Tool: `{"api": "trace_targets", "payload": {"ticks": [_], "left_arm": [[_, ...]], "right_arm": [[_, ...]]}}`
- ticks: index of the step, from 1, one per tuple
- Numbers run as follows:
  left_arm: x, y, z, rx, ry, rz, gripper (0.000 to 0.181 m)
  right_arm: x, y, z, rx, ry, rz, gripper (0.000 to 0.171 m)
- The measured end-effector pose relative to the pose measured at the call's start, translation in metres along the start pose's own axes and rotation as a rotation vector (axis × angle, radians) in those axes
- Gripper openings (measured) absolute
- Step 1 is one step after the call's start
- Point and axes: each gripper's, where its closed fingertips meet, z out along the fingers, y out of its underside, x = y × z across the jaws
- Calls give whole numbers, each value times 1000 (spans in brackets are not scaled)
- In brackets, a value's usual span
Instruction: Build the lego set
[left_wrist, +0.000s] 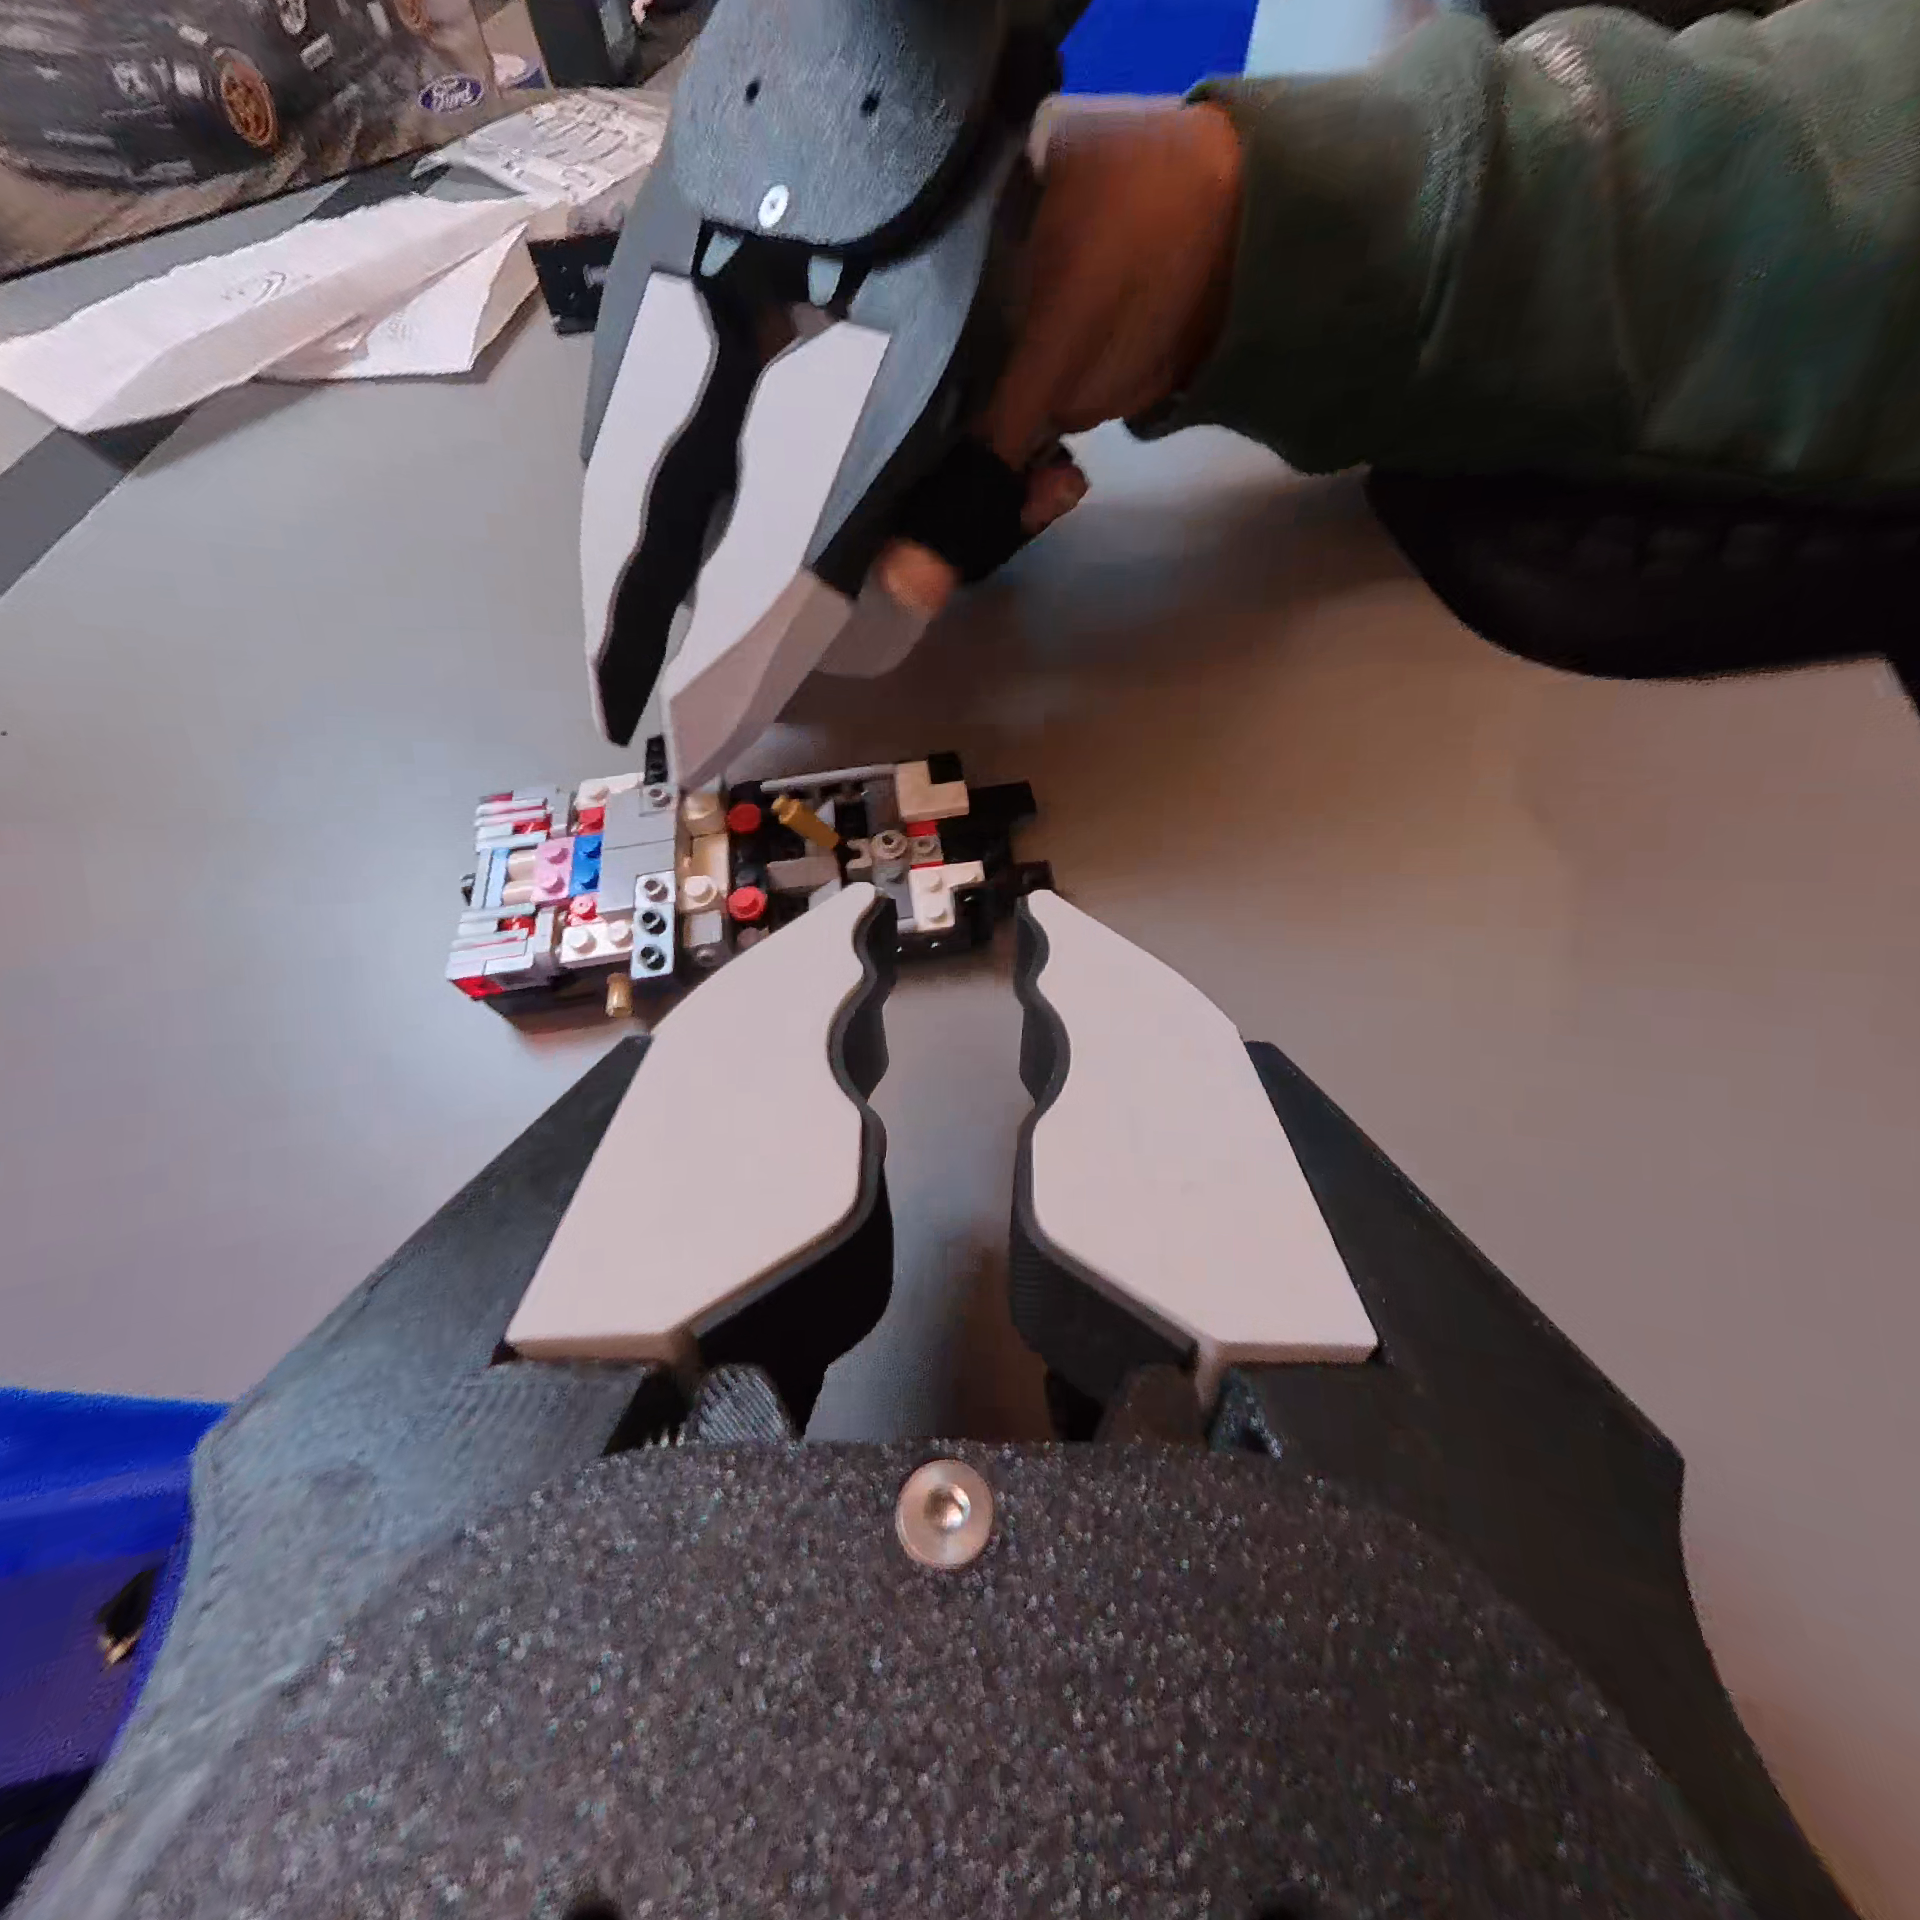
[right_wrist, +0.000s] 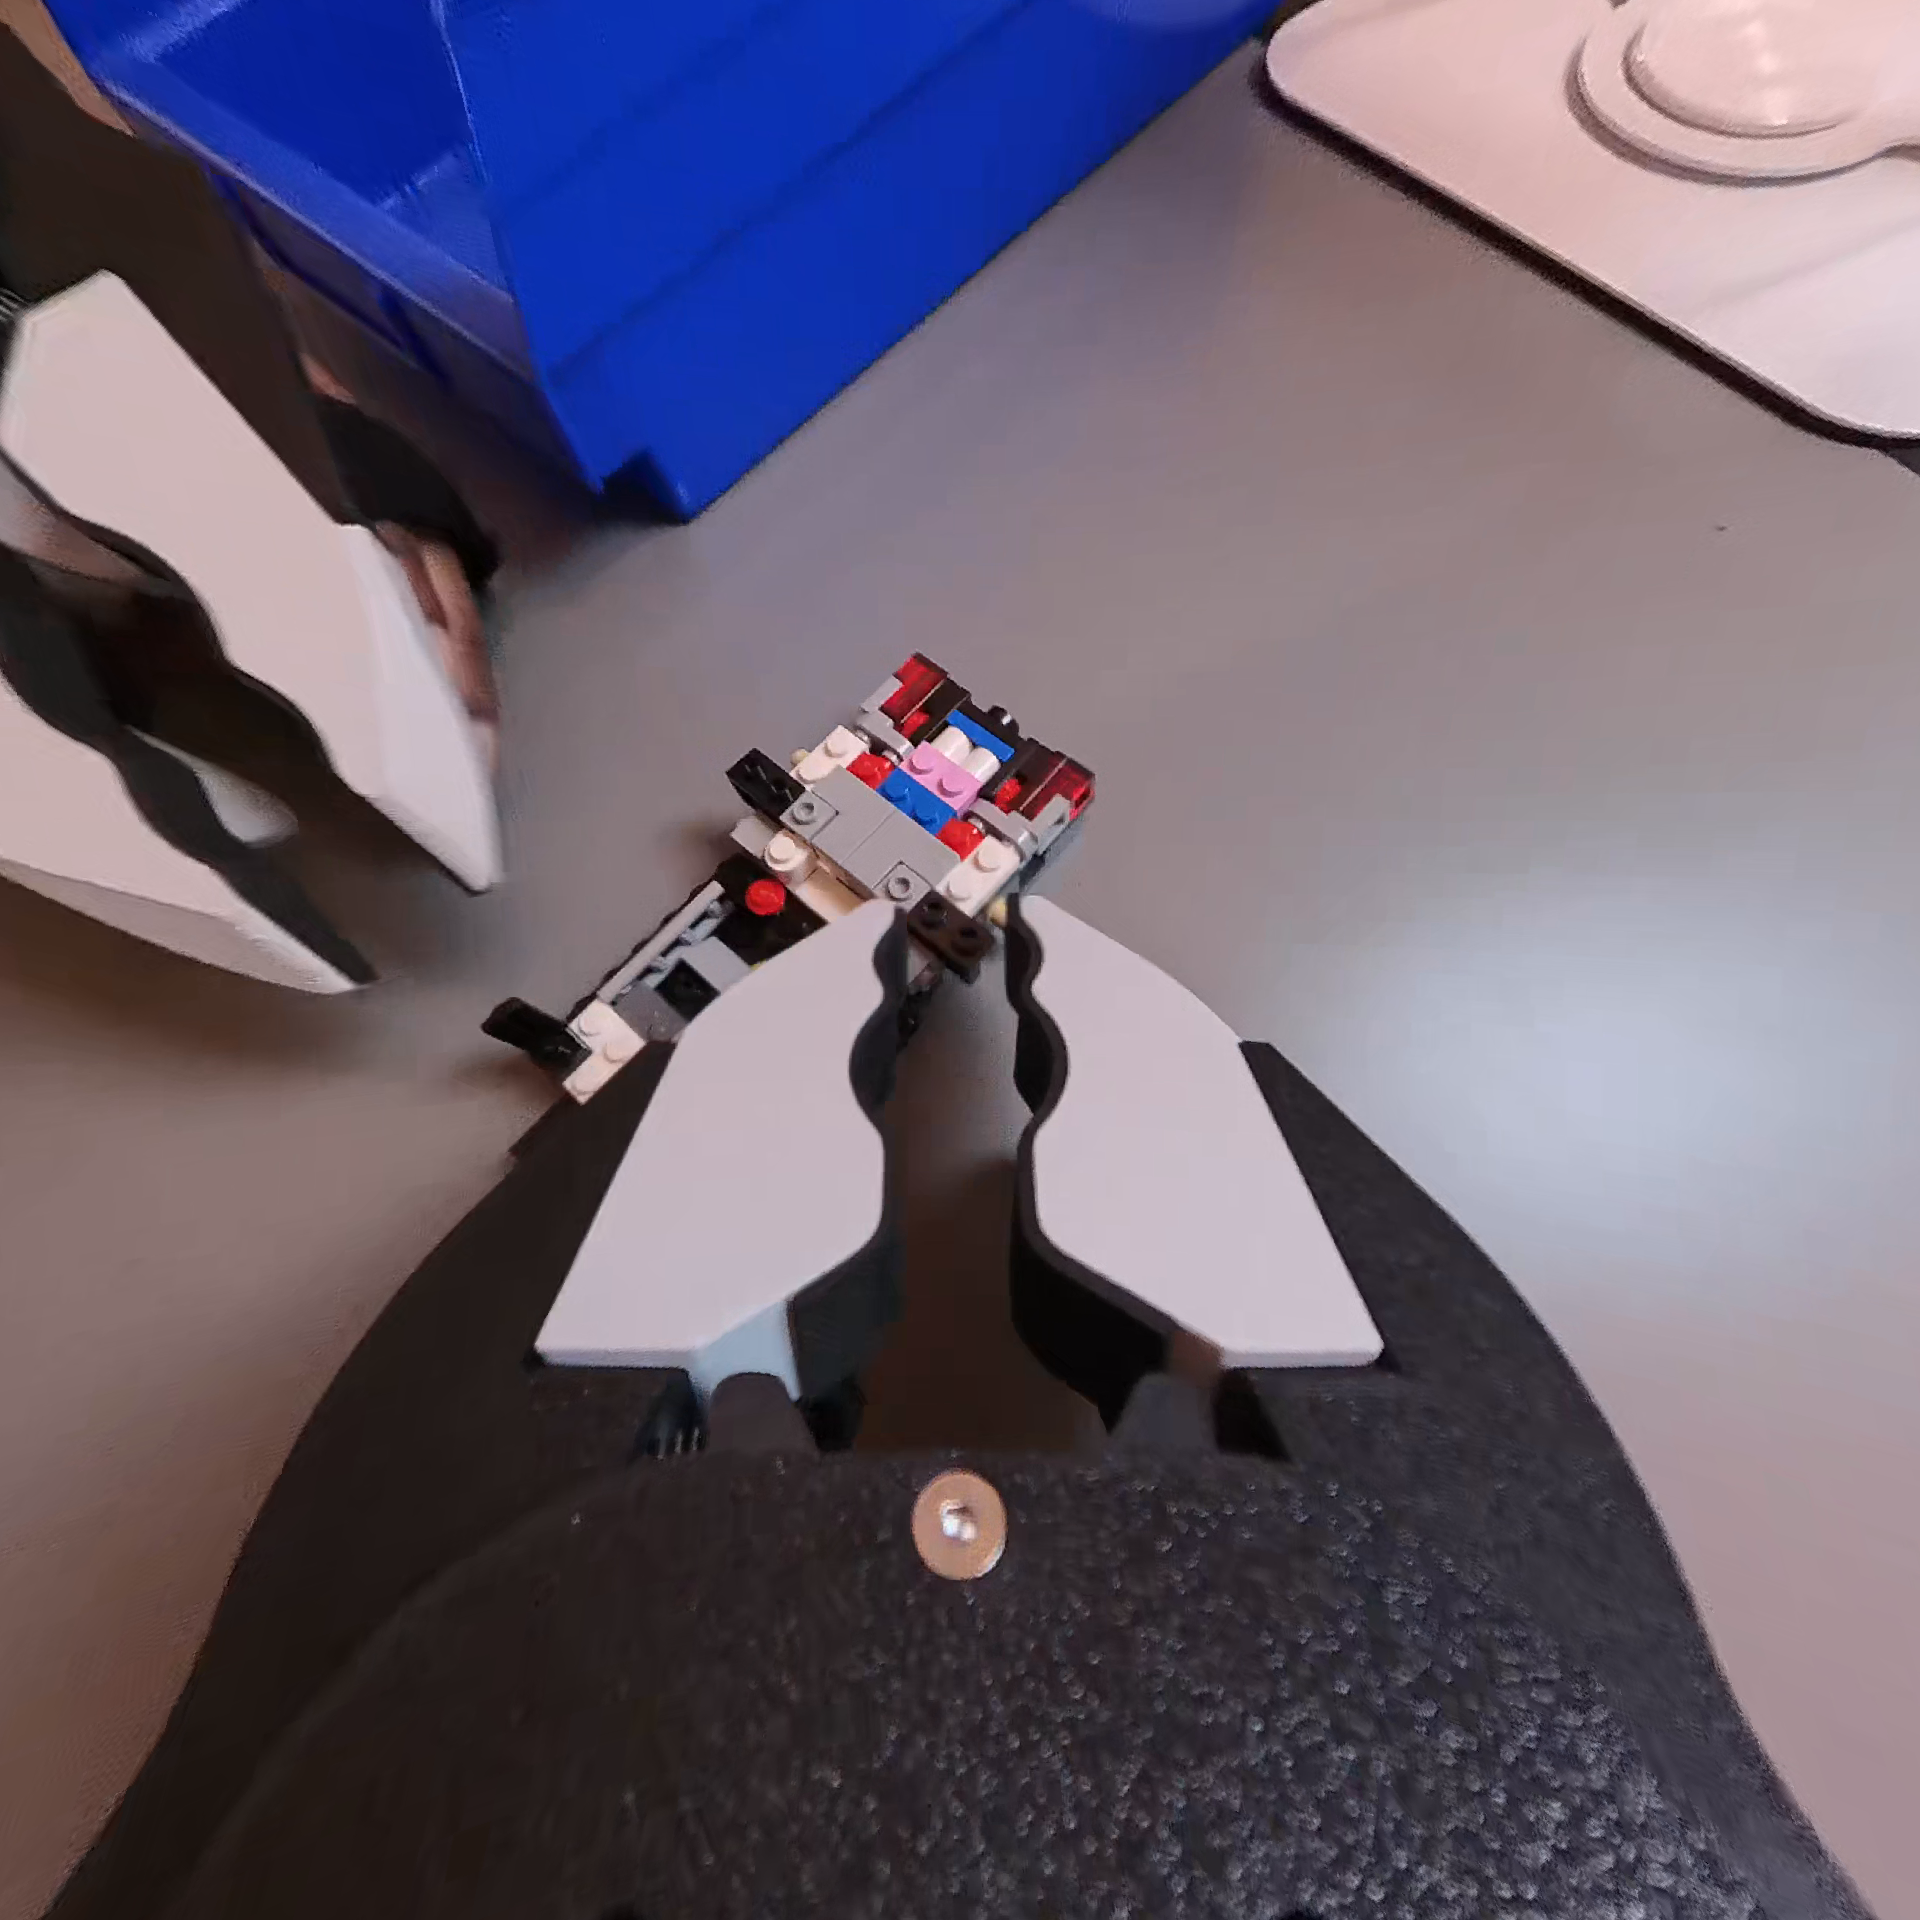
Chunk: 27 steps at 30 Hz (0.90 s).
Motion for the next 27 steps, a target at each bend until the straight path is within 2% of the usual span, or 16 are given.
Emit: {"api": "trace_targets", "payload": {"ticks": [3, 5, 7, 10, 12, 15, 17, 19, 21, 22, 24, 27], "left_arm": [[14, -14, 0, 59, 47, 25, 21], [29, -23, 4, 91, 90, 48, 23], [40, -21, 12, 59, 104, 84, 25], [28, -2, 26, -63, -15, 160, 23], [12, 10, 27, -134, -97, 173, 23], [-15, 18, 17, -180, -215, 129, 19], [-40, 18, 5, -174, -339, 82, 16], [-49, 9, -5, -115, -372, 43, 16], [-45, -3, -7, -36, -338, 30, 15], [-42, -6, -6, -20, -333, 43, 15], [-31, -4, 1, -41, -283, 83, 16], [-22, 12, 15, -140, -261, 142, 20]], "right_arm": [[6, 6, -6, -67, 57, 9, 11], [11, 20, -11, -175, 108, 66, 1], [1, 32, -15, -272, 63, 88, 1], [-26, 22, -19, -230, -86, 57, 0], [-20, 10, -27, -165, -72, 38, 1], [38, -12, -58, 20, 154, 109, 11], [95, -13, -97, 128, 403, 184, 20], [145, 5, -141, 159, 649, 226, 26], [182, 38, -172, 113, 819, 265, 34], [195, 55, -179, 86, 857, 291, 37], [209, 80, -176, 63, 826, 370, 41], [219, 94, -162, 55, 768, 433, 43]]}}
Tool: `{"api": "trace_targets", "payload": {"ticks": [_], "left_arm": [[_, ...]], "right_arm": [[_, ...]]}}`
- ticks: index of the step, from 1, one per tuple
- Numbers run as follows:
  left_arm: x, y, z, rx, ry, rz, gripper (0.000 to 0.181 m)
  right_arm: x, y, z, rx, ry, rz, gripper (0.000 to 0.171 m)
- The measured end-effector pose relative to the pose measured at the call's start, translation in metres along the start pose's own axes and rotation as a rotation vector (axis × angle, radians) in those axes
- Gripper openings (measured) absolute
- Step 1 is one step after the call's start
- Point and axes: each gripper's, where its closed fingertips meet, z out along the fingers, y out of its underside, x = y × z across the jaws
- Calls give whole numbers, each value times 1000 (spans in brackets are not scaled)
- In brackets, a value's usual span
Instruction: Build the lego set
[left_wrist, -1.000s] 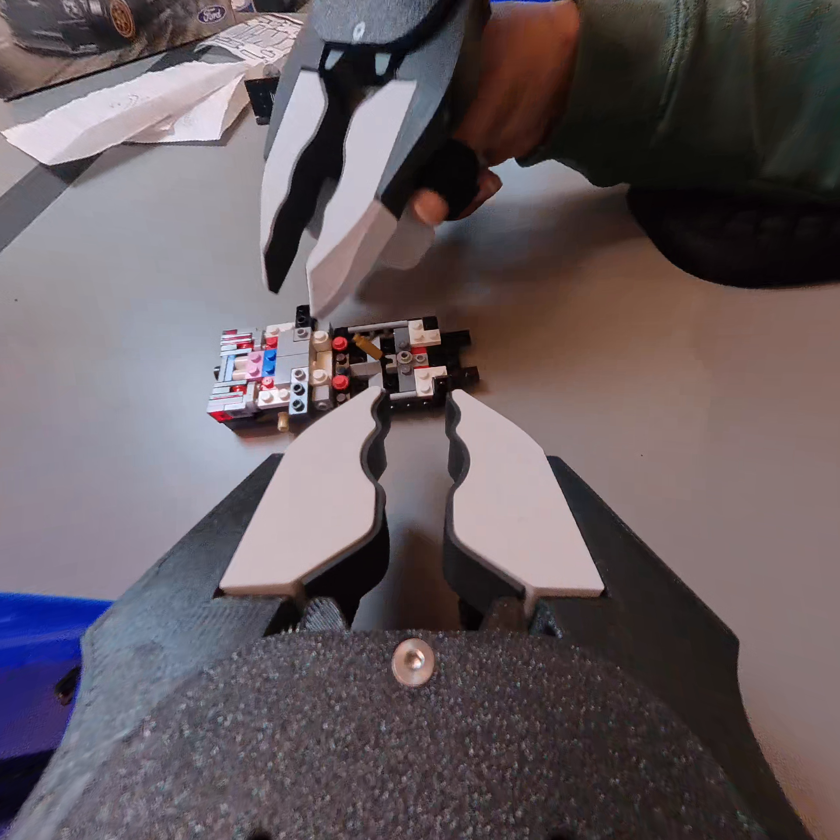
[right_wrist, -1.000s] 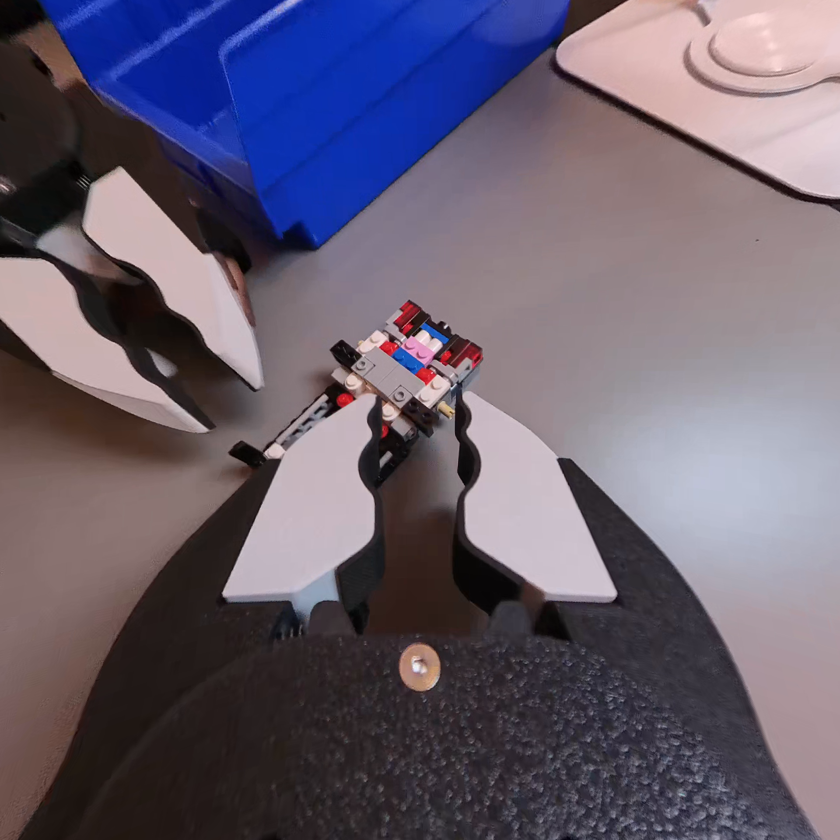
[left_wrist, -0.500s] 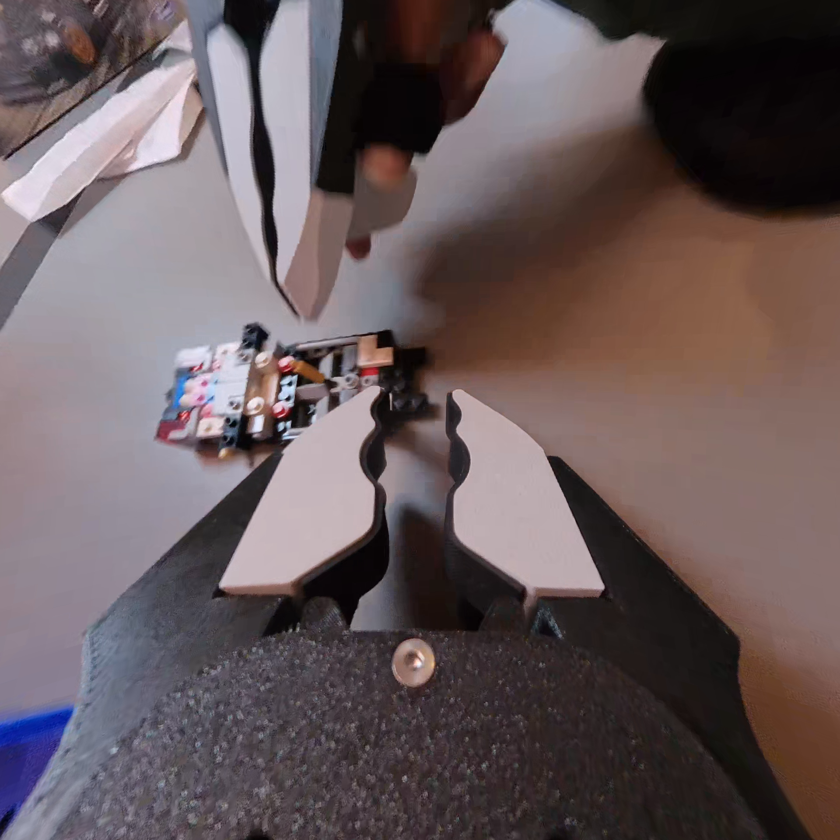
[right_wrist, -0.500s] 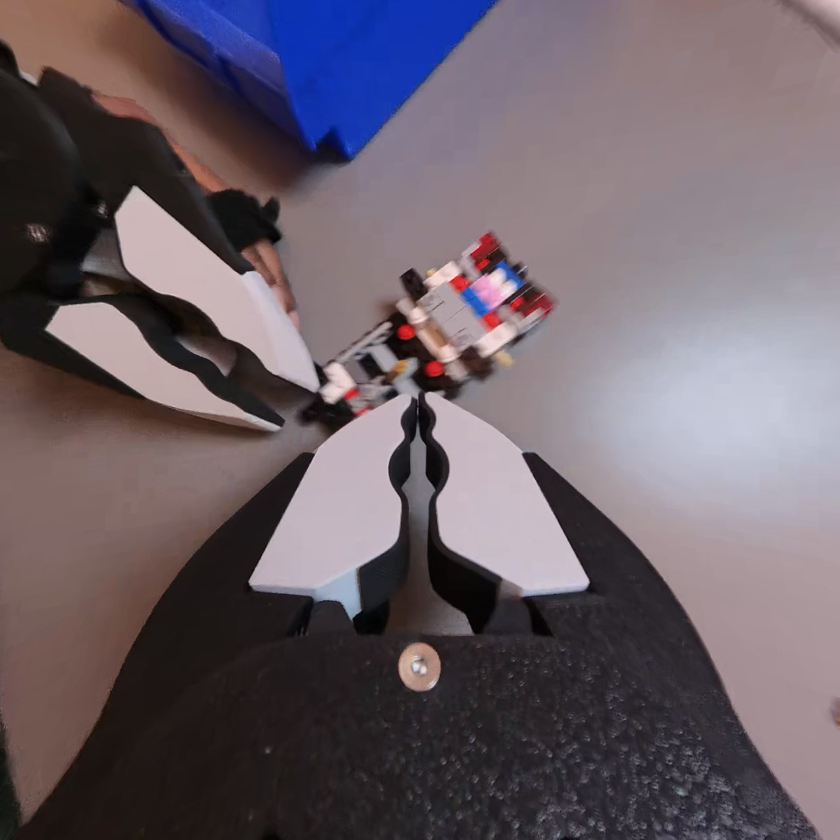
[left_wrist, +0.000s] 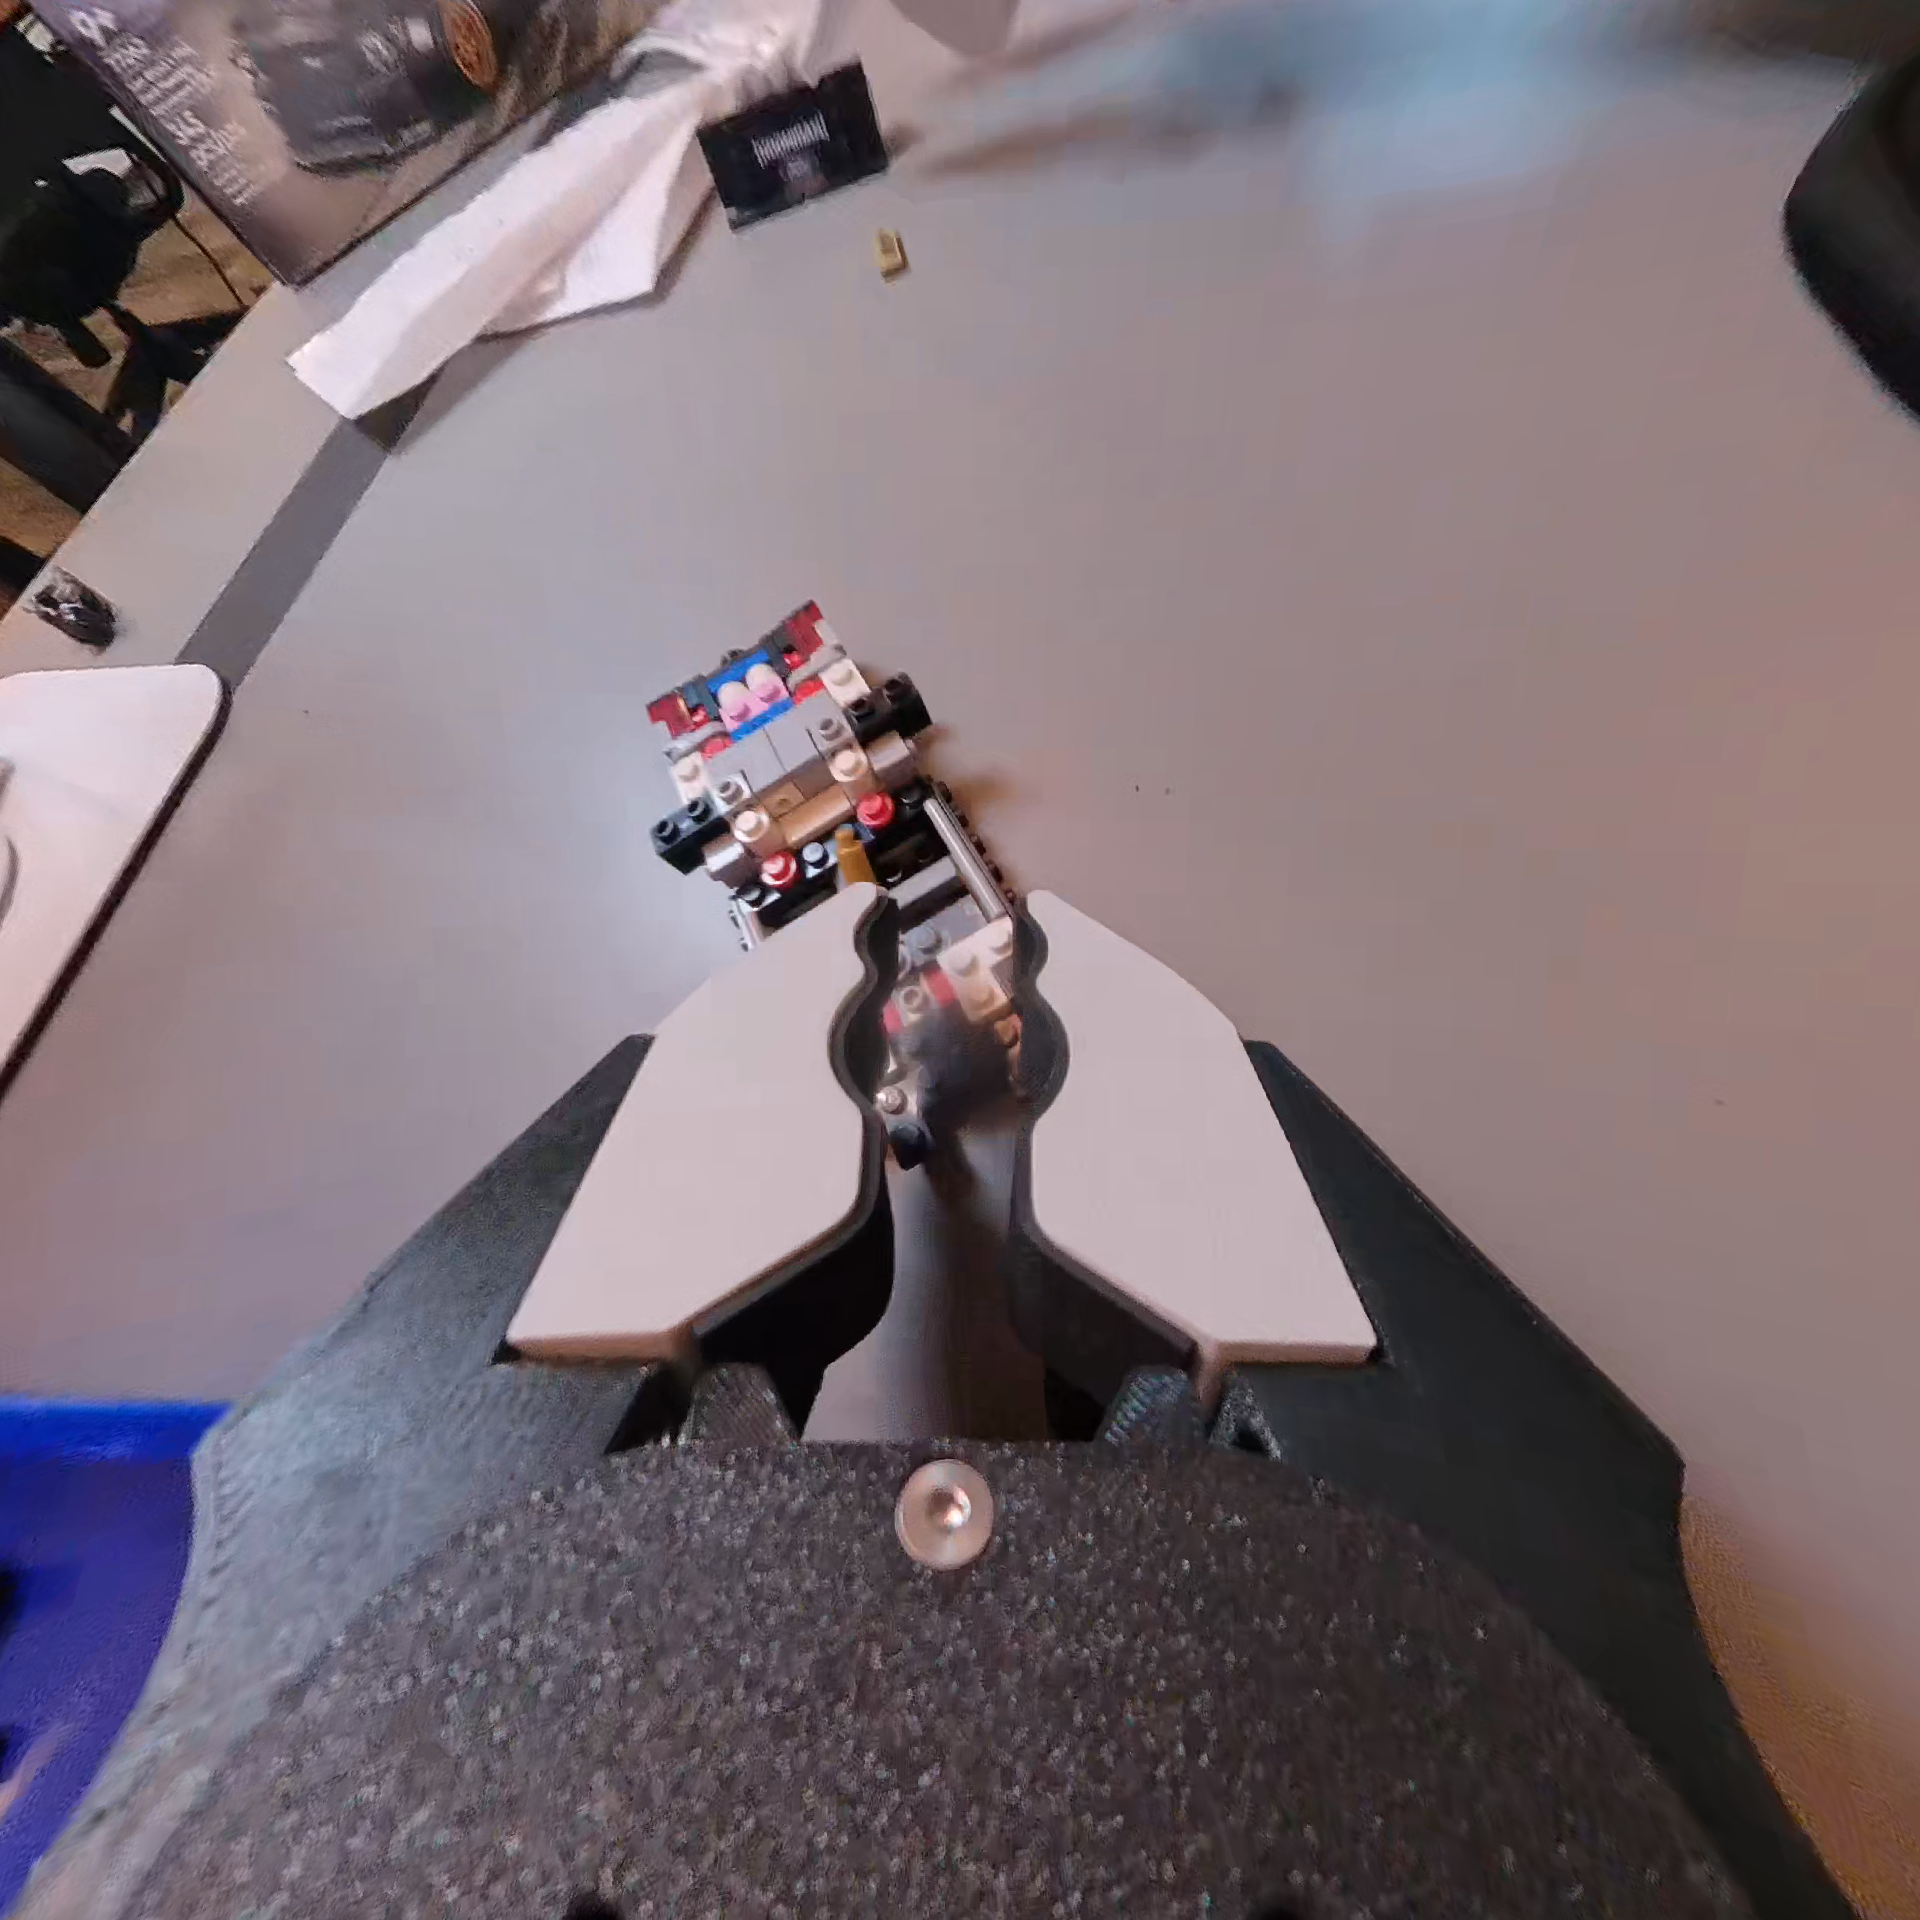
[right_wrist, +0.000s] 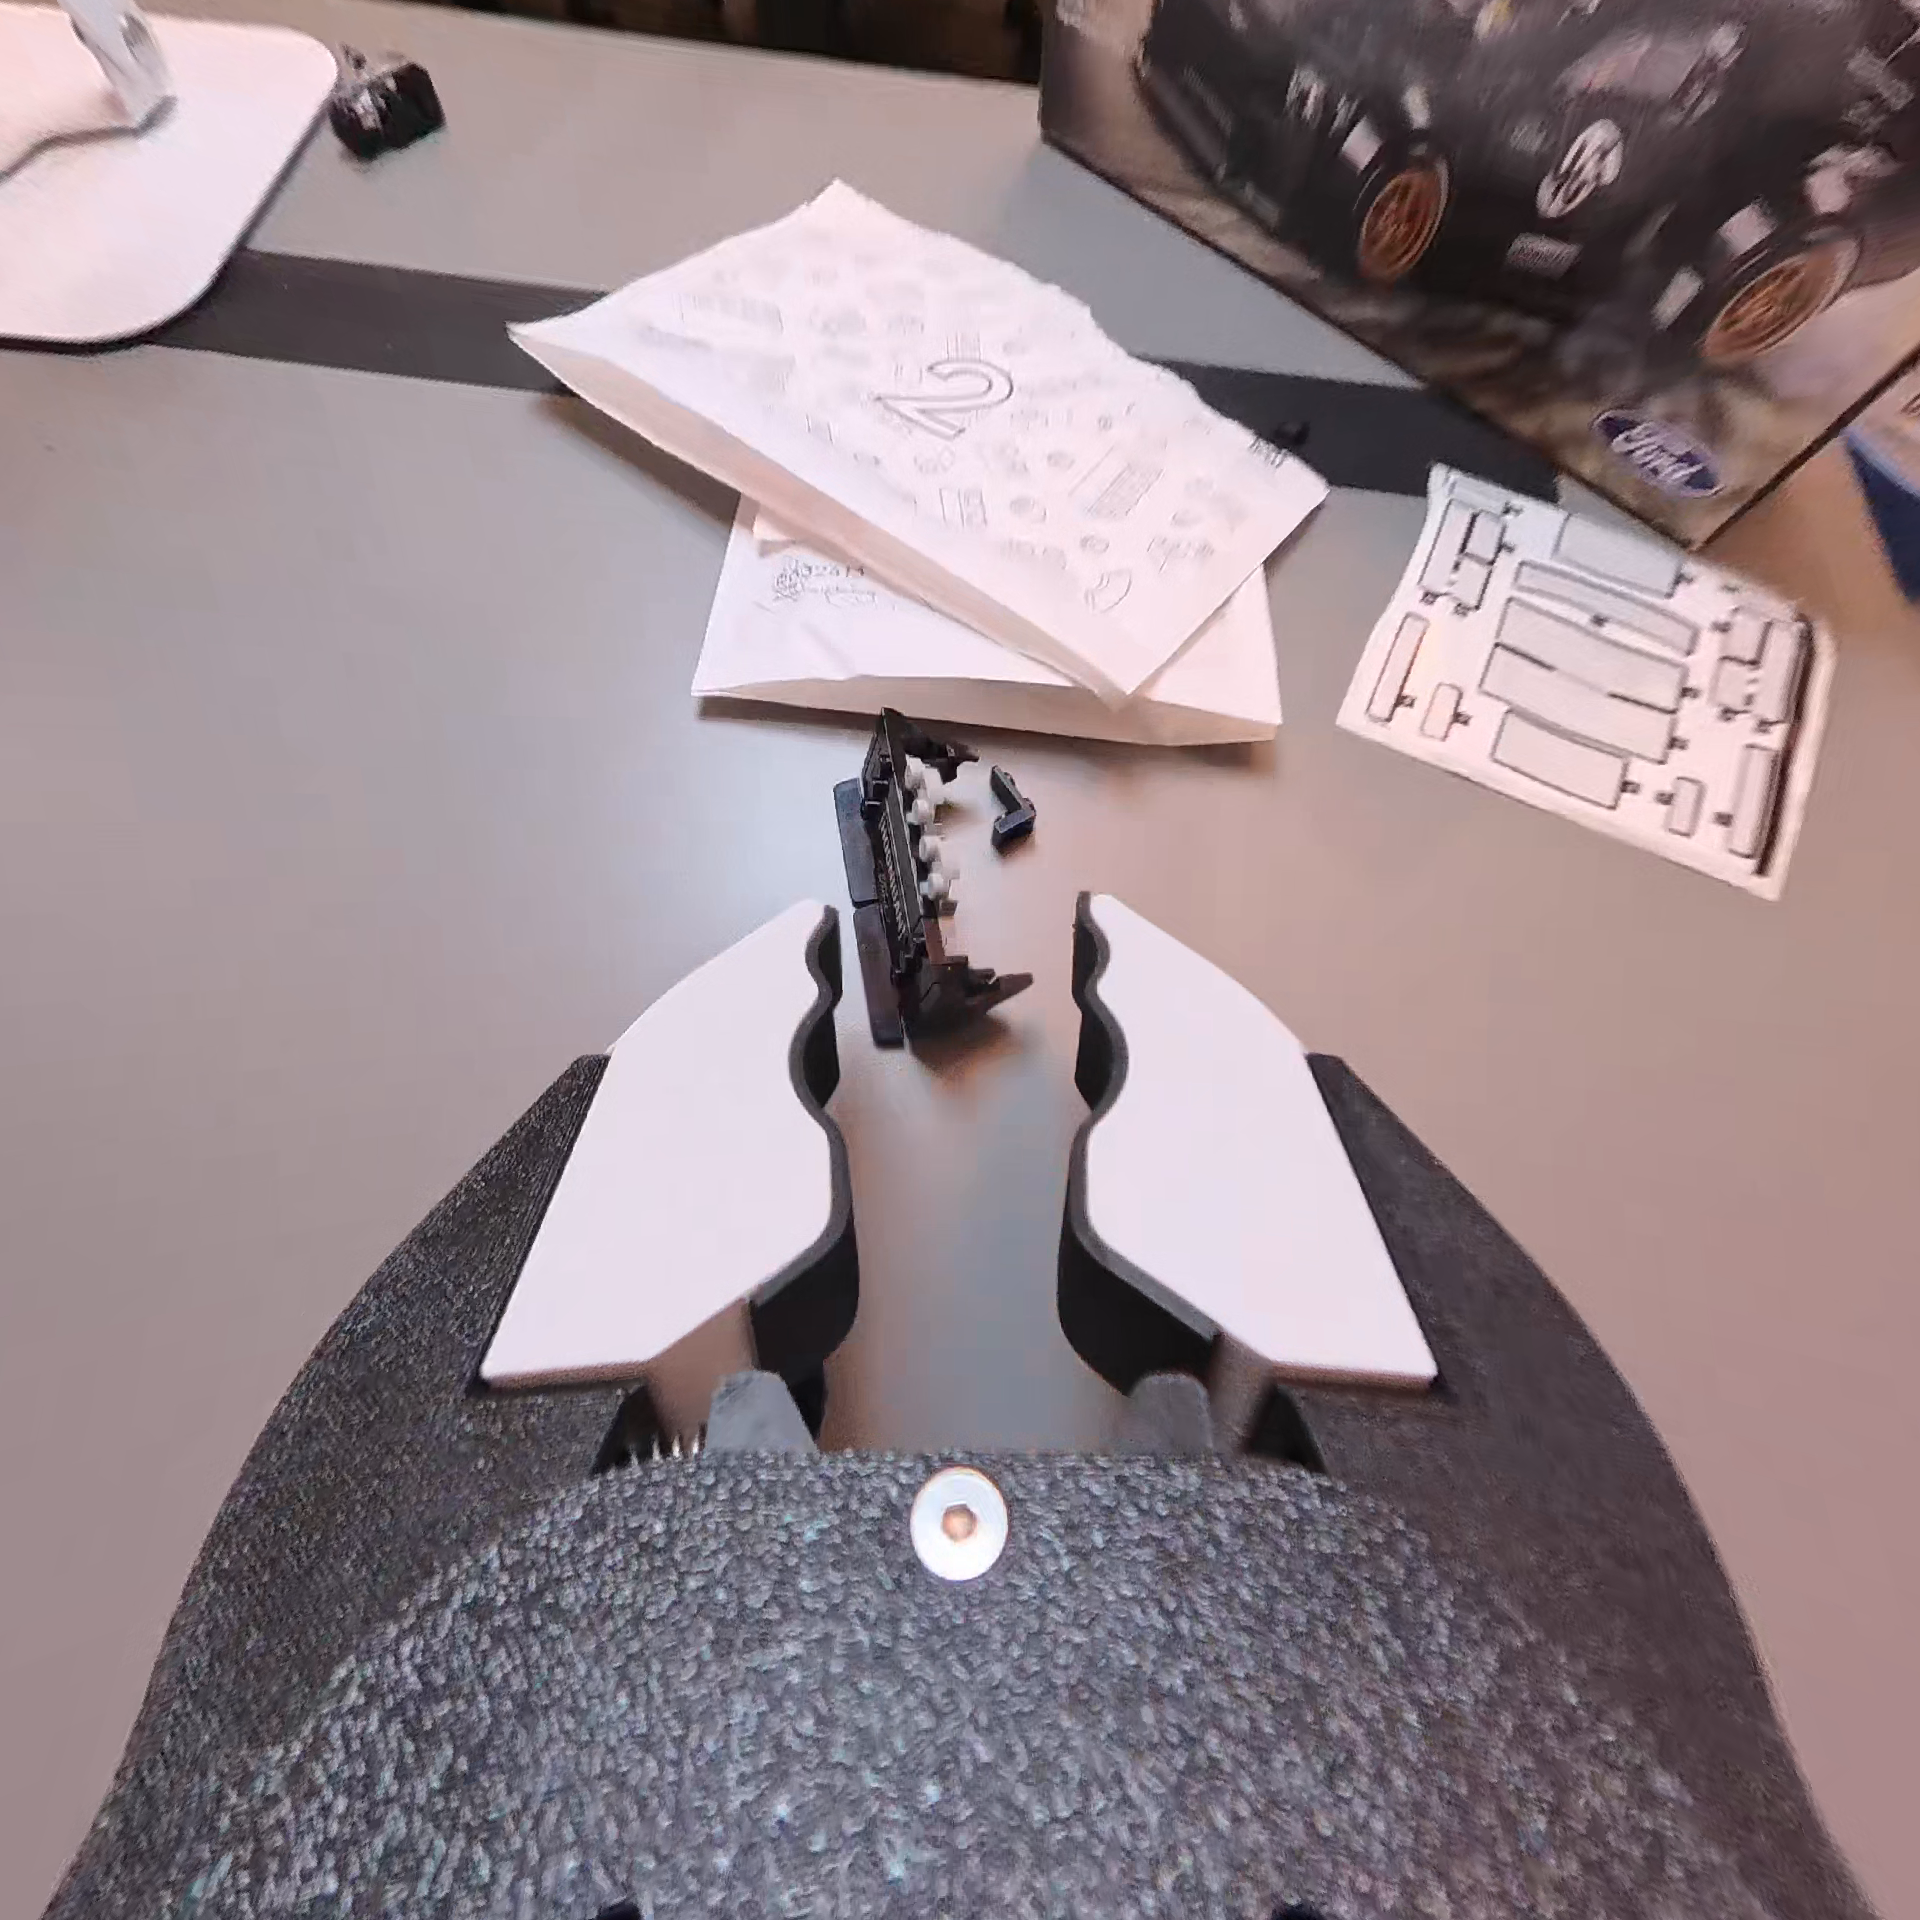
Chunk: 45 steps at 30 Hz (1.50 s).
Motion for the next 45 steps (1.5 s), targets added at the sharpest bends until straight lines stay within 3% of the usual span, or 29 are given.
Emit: {"api": "trace_targets", "payload": {"ticks": [4, 6, 10, 13, 16, 18, 20, 23, 26, 30, 32, 45], "left_arm": [[-3, 0, 12, -24, -69, 87, 18], [-15, -4, 18, -26, -143, 104, 16], [-31, -22, 12, 54, -222, 104, 18], [-37, -41, -8, 184, -207, -40, 15], [-50, -55, -31, 300, -216, -134, 18], [-59, -62, -47, 358, -248, -113, 21], [-59, -67, -58, 394, -218, -114, 24], [-51, -65, -65, 433, -3, -319, 41], [-47, -64, -74, 497, 195, -493, 46], [-39, -61, -74, 497, 303, -545, 40], [-37, -58, -70, 483, 300, -533, 31], [-28, -51, -67, 439, 307, -455, 34]], "right_arm": [[-3, 8, 14, -58, 5, -36, 35], [-3, 12, 17, -70, 24, -68, 17], [-12, -9, 2, 40, 7, -70, 9], [-67, -60, -36, 280, -285, 23, 9], [-150, -93, -89, 385, -745, 133, 9], [-204, -90, -113, 310, -1002, 160, 9], [-250, -76, -126, 243, -1148, 112, 9], [-303, -47, -138, 187, -1293, -58, 9], [-331, -24, -141, 134, -1361, -160, 9], [-341, -10, -146, 124, -1384, -236, 9], [-342, -7, -148, 114, -1398, -236, 9], [-348, 5, -149, 26, -1499, -136, 9]]}}
